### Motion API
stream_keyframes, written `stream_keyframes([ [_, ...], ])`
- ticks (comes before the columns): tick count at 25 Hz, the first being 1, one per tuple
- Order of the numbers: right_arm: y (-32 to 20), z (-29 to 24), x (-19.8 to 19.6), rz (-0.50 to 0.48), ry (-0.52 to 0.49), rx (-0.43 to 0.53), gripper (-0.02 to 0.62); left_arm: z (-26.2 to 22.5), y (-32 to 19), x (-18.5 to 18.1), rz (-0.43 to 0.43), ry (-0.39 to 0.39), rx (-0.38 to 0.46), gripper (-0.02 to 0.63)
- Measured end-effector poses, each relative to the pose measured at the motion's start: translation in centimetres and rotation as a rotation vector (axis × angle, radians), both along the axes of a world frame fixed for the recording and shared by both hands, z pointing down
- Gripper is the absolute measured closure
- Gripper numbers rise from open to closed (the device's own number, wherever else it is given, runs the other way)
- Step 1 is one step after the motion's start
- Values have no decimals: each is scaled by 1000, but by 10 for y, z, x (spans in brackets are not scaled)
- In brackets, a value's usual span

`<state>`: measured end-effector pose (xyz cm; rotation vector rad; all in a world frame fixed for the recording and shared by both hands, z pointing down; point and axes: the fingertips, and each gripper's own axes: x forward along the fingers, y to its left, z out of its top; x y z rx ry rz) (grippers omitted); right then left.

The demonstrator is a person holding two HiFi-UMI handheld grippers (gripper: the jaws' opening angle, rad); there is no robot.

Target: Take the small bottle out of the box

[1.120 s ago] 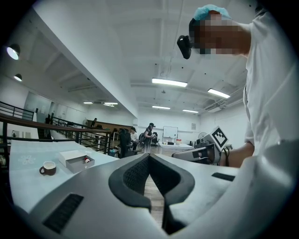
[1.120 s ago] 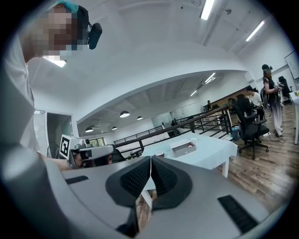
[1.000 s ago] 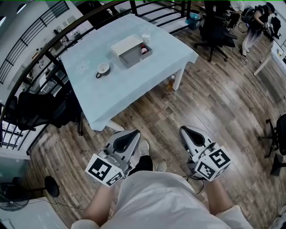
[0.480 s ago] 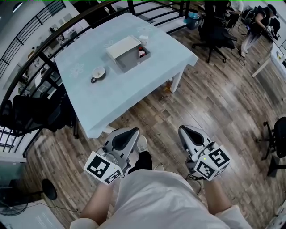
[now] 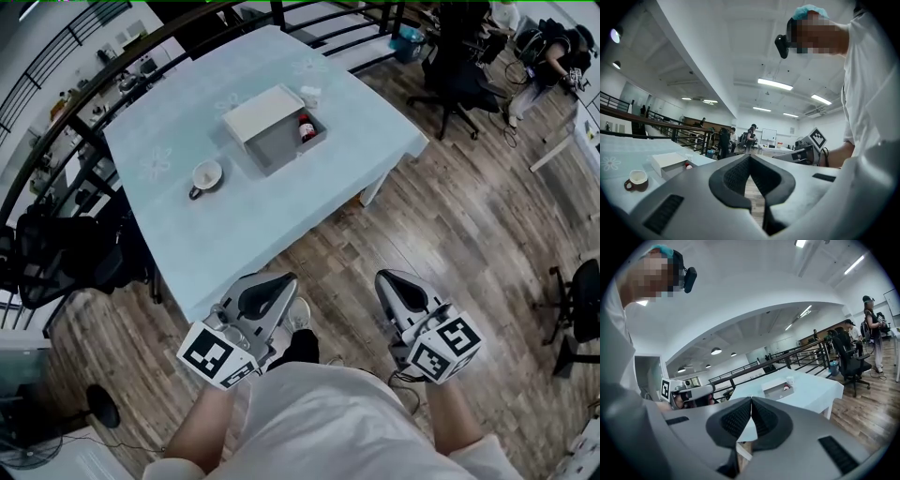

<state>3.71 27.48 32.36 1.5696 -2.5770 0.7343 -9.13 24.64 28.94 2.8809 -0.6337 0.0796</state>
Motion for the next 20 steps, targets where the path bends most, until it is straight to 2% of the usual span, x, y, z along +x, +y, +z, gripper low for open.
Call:
stream_keyframes([
  [6,-66,1,-21,-13,5,-12,574,3,-57,-7,48,-20,19,601],
  [11,-115,-1,-35,-12,25,-22,574,8,-106,-17,69,-15,3,601],
  [16,-152,-2,-44,2,44,-28,574,12,-142,-24,99,-32,14,601],
  [20,-173,-10,-55,10,55,-24,574,6,-165,-34,106,-10,8,601],
])
